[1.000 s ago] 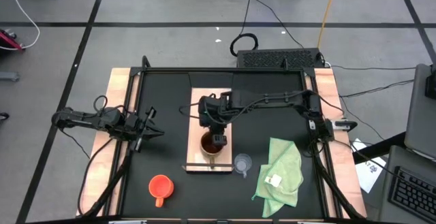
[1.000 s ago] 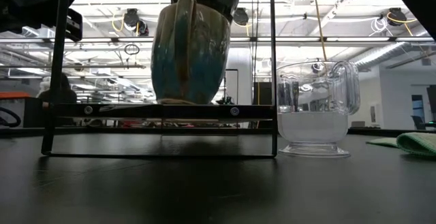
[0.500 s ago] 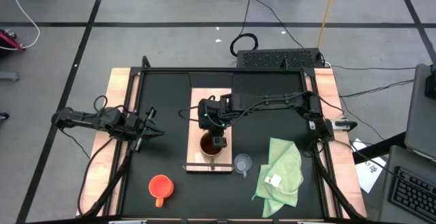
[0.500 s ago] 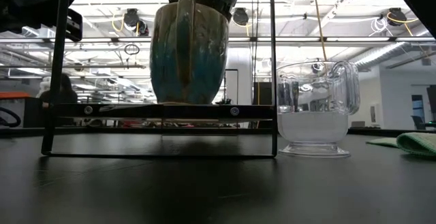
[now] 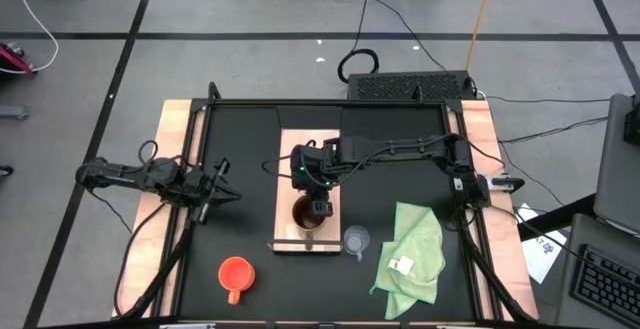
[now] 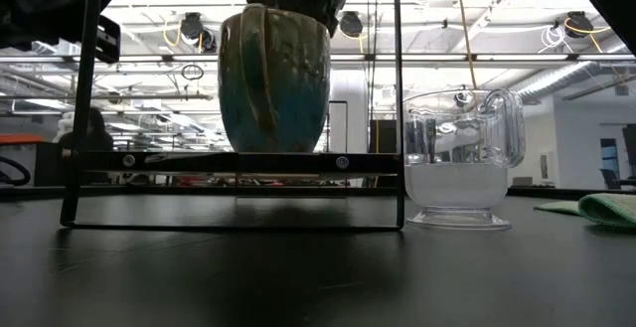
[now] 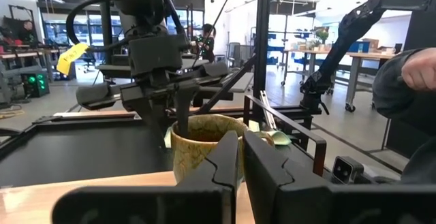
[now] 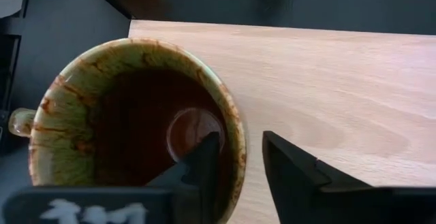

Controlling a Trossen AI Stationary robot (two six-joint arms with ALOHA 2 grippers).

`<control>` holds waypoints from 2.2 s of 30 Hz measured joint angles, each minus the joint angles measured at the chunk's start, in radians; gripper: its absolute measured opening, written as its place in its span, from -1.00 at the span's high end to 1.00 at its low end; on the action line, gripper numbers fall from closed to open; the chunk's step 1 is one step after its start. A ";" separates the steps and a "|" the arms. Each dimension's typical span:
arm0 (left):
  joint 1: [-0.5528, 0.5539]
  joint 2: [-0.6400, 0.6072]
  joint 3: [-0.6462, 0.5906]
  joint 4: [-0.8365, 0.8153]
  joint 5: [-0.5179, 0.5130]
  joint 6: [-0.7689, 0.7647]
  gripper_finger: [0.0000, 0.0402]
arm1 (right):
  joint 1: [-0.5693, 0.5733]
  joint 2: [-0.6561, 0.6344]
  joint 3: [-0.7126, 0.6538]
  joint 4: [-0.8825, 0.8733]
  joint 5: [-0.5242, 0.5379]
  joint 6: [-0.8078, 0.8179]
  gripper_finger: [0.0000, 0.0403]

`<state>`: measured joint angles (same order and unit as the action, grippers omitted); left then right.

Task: Stack small to large cups/mugs on shelf
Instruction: Put the green mug on the shelf, then put the orange mug on the shelf

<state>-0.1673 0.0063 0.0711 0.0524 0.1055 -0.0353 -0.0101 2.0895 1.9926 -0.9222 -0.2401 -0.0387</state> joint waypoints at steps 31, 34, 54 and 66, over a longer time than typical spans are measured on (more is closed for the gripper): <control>0.000 0.000 0.000 0.028 -0.009 0.006 0.87 | 0.026 -0.406 -0.056 -0.056 0.135 -0.083 0.63; 0.000 0.000 0.000 0.028 -0.009 0.011 0.87 | 0.042 -0.475 -0.147 -0.052 0.199 -0.088 0.89; 0.000 0.000 0.000 0.073 -0.082 0.129 0.87 | 0.137 -0.877 -1.027 0.586 0.218 -0.027 1.00; 0.000 0.000 0.000 0.072 -0.082 0.155 0.87 | 0.137 -0.904 -1.183 0.731 0.218 0.008 1.00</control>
<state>-0.1669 0.0063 0.0715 0.1242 0.0235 0.1202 0.1265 1.1854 0.8094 -0.1915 -0.0223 -0.0303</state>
